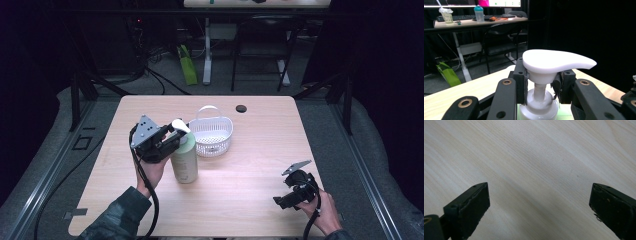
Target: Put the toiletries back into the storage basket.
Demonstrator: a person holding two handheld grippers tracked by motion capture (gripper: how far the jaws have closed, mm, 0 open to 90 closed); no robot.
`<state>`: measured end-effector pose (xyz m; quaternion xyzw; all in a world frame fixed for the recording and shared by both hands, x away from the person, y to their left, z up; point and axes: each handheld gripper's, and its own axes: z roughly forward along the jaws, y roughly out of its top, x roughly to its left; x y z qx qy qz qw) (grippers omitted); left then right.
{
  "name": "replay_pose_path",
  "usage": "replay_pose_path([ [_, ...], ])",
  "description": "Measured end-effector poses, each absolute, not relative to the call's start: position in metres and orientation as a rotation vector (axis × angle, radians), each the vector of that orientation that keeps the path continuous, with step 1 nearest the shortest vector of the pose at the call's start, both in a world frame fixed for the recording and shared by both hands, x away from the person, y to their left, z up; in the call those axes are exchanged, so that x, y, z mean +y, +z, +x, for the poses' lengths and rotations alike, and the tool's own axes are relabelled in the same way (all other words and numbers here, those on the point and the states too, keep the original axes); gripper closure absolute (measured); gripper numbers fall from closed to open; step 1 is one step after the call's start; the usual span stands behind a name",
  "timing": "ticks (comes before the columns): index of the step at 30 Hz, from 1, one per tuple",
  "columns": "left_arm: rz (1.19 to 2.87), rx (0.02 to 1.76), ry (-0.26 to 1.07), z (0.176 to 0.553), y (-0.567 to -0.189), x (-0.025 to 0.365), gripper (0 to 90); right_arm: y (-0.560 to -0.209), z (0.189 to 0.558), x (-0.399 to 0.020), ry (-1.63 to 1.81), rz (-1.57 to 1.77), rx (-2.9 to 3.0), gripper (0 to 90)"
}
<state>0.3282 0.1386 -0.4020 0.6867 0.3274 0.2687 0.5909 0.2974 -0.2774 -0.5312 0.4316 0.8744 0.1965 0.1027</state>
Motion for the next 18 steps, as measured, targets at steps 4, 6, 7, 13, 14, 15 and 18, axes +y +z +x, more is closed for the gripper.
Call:
replay_pose_path([
  [4,1.598,0.758,0.626,0.329,-0.397,0.138,67.5,-0.531,0.297,-0.278,0.576,1.274,2.580,2.7],
  [6,1.598,0.756,0.624,0.329,-0.395,0.138,67.5,-0.531,0.298,-0.278,0.576,1.270,2.580,2.7],
  [7,1.598,0.753,0.625,0.330,-0.394,0.138,67.5,-0.531,0.298,-0.278,0.576,1.270,2.580,2.7],
  [13,1.593,0.747,0.631,0.332,-0.386,0.137,67.5,-0.532,0.298,-0.277,0.580,1.273,2.584,2.7],
  [14,1.595,0.744,0.633,0.332,-0.385,0.137,67.5,-0.532,0.298,-0.277,0.582,1.277,2.585,2.7],
  [15,1.593,0.743,0.634,0.332,-0.384,0.136,67.5,-0.532,0.298,-0.277,0.579,1.273,2.585,2.7],
  [18,1.595,0.738,0.638,0.334,-0.381,0.135,67.5,-0.532,0.298,-0.277,0.582,1.276,2.588,2.7],
])
